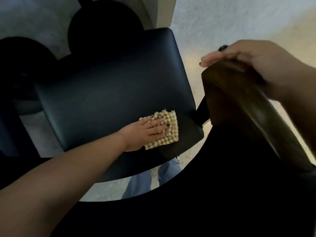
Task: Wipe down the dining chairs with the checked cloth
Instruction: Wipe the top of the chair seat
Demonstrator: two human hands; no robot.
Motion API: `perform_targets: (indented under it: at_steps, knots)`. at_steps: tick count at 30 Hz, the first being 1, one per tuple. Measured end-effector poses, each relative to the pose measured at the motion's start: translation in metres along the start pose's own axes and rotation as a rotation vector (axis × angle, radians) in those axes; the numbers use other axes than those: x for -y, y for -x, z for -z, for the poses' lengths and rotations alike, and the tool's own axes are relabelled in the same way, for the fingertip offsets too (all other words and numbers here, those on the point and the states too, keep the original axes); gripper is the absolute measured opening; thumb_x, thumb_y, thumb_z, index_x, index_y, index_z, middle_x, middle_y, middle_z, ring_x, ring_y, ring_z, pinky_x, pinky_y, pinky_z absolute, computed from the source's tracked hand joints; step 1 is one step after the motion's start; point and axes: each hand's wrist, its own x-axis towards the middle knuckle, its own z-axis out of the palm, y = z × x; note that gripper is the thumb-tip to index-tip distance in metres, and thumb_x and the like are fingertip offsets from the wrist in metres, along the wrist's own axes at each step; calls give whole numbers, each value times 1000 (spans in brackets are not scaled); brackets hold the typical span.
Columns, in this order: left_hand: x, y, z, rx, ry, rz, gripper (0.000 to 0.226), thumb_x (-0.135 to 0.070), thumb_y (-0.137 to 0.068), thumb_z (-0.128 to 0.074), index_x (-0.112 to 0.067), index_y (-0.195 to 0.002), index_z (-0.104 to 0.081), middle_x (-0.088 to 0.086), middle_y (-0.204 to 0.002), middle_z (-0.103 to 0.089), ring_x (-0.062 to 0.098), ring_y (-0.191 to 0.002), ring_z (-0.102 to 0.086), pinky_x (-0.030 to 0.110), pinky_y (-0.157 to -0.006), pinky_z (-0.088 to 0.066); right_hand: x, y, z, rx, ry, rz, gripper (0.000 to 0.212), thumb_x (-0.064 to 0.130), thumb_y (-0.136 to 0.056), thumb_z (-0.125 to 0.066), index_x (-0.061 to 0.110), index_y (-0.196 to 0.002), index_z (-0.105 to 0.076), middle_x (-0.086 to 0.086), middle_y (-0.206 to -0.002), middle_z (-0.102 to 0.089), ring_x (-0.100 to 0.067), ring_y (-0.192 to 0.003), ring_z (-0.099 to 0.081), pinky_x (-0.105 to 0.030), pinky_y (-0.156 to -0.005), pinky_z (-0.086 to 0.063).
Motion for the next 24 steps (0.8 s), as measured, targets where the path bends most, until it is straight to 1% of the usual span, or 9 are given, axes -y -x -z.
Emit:
perform_targets:
  at_steps: [2, 5, 8, 9, 11, 13, 16, 19, 24]
  knots:
    - [9, 21, -7, 51, 43, 75, 79, -10, -96, -39, -24, -153, 13, 1, -153, 33, 27, -135, 37, 42, -110, 22, 12, 11, -7, 15, 585, 103, 33, 33, -89, -55, 19, -116, -67, 2, -118, -64, -19, -110, -57, -37, -99, -46]
    - [20, 45, -16, 86, 133, 276, 84, -10, -96, -40, -29, -148, 22, 2, -150, 37, 28, -135, 39, 43, -114, 18, 16, 17, -32, 118, 1534, 242, 52, 52, -87, -41, 21, -128, -51, -4, -133, -49, -29, -123, -43, -47, -101, -39]
    - [12, 50, -19, 30, 266, 463, 83, -12, -94, -43, -30, -150, 15, 2, -149, 38, 30, -135, 38, 43, -116, 13, 9, -1, -63, 248, 1929, 186, 49, 46, -94, -37, 18, -134, -40, -9, -135, -43, -32, -128, -35, -57, -107, -25]
    - [6, 47, -18, 13, 309, 497, 82, -13, -93, -45, -30, -153, 9, 3, -152, 35, 31, -138, 36, 44, -117, 11, 7, -7, -75, 325, 1945, 212, 48, 43, -95, -39, 18, -136, -38, -9, -135, -44, -32, -127, -37, -56, -106, -24]
    - [-2, 44, -19, -25, 396, 521, 84, -14, -92, -48, -32, -154, 6, 6, -157, 29, 35, -142, 30, 47, -119, 6, -1, -19, -96, 478, 1840, 255, 50, 38, -95, -44, 18, -140, -34, -8, -133, -44, -30, -122, -43, -48, -99, -37]
    - [-1, 47, -22, -84, 455, 519, 91, -15, -91, -51, -35, -152, 13, 5, -158, 28, 36, -144, 27, 50, -119, 2, -15, -31, -115, 547, 1828, 307, 57, 35, -94, -50, 19, -144, -28, -7, -134, -42, -29, -119, -47, -42, -88, -44]
    - [13, 67, -30, -108, 549, 663, 103, -33, -91, -60, -35, -146, 27, 5, -157, 31, 37, -144, 24, 58, -117, -5, -47, -49, -149, 573, 1896, 454, 67, 29, -90, -58, 21, -146, -23, -9, -140, -35, -31, -121, -43, -45, -87, -44]
    - [31, 93, -37, 7, 634, 851, 123, -53, -77, -73, -35, -149, 25, 6, -153, 39, 40, -142, 28, 67, -113, -11, -78, -61, -185, 536, 1755, 498, 75, 24, -88, -60, 25, -149, -16, -12, -148, -23, -35, -130, -34, -52, -96, -41]
    - [41, 108, -45, 133, 639, 811, 141, -53, -63, -84, -35, -148, 27, 6, -150, 43, 38, -140, 33, 69, -111, -15, -121, -65, -220, 265, 1551, 462, 70, 28, -82, -63, 17, -140, -27, -18, -143, -23, -42, -127, -30, -46, -92, -44]
